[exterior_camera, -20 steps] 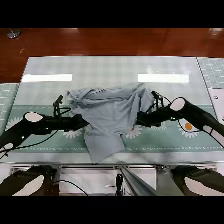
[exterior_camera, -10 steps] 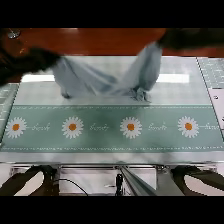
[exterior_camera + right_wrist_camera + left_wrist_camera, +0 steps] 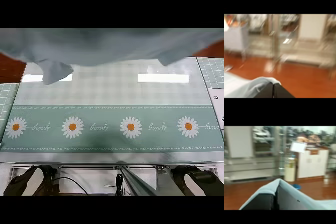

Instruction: Fold the shirts.

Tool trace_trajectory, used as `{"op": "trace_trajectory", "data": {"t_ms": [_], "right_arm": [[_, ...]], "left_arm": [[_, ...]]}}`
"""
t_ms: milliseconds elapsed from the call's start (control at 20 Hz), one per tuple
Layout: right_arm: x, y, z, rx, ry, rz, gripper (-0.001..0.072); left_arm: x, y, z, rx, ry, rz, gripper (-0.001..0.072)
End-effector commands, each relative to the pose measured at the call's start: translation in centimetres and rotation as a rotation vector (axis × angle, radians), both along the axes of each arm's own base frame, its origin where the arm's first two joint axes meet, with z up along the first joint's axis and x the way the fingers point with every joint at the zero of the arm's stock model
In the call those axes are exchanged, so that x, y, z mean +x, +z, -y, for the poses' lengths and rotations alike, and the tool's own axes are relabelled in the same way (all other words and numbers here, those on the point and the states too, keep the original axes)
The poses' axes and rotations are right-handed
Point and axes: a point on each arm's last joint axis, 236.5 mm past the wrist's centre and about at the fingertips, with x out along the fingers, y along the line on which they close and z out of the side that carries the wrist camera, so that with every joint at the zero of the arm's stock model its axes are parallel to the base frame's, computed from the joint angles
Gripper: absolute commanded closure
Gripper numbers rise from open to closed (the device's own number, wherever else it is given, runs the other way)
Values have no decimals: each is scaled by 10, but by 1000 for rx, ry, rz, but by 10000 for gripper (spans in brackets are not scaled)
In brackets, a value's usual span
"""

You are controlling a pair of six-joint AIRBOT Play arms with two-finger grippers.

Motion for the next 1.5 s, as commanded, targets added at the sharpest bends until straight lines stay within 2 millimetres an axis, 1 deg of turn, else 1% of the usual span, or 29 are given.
{"op": "trace_trajectory", "data": {"t_ms": [0, 50, 100, 150, 200, 250, 300, 400, 450, 500, 550, 650, 700, 750, 800, 850, 950, 1000, 1100, 1150, 1200, 1300, 1350, 1400, 1450], "right_arm": [[-74, 3, 25, 4, -92, 79, 679], [-82, -4, 25, -3, -92, 59, 679], [-84, -14, 26, -13, -95, 20, 678], [-84, -27, 26, -19, -97, -35, 678], [-80, -40, 26, -29, -96, -91, 679], [-74, -51, 26, -32, -95, -132, 679], [-66, -62, 25, -31, -95, -173, 678], [-40, -93, 24, -31, -95, -278, 678], [-24, -112, 23, -22, -95, -334, 678], [-4, -134, 23, -20, -97, -391, 679], [17, -155, 22, -17, -99, -432, 678], [67, -200, 22, -13, -113, -514, 678], [95, -225, 24, -17, -128, -566, 679], [120, -249, 24, -19, -137, -623, 678], [148, -275, 24, -26, -142, -686, 679], [173, -299, 23, -29, -144, -740, 678], [227, -345, 23, -14, -158, -801, 678], [252, -370, 23, 32, -159, -840, 678], [295, -408, 26, 159, -150, -900, 678], [313, -421, 30, 226, -149, -920, 678], [332, -434, 33, 300, -141, -943, 678], [358, -451, 36, 420, -103, -979, 677], [367, -457, 34, 486, -80, -994, 652], [373, -462, 36, 552, -62, -1010, 364], [375, -464, 38, 583, -45, -1022, 73]], "left_arm": [[-67, -2, -9, 92, 210, 26, 685], [-79, -7, -7, 91, 212, 26, 685], [-90, -15, -8, 83, 215, 15, 685], [-96, -26, -7, 77, 201, -10, 685], [-96, -42, -7, 77, 183, -53, 686], [-92, -59, -9, 83, 175, -109, 685], [-81, -81, -14, 74, 178, -187, 685], [-50, -128, -21, 45, 162, -345, 685], [-29, -155, -21, 25, 138, -427, 685], [-9, -182, -22, 0, 115, -503, 685], [16, -211, -21, -41, 84, -575, 686], [64, -262, -19, -112, 24, -670, 685], [86, -290, -18, -157, 1, -735, 685], [107, -322, -13, -186, -27, -818, 685], [127, -353, -5, -174, -54, -887, 685], [146, -379, 3, -162, -77, -937, 685], [187, -423, 20, -150, -99, -993, 685], [207, -440, 24, -159, -94, -1005, 685], [243, -472, 31, -171, -77, -1026, 685], [258, -485, 34, -173, -72, -1035, 685], [272, -493, 36, -182, -67, -1038, 685], [291, -503, 42, -255, -70, -1054, 682], [298, -506, 45, -304, -75, -1068, 646], [301, -508, 49, -327, -84, -1082, 384], [300, -510, 51, -327, -95, -1108, 18]]}}
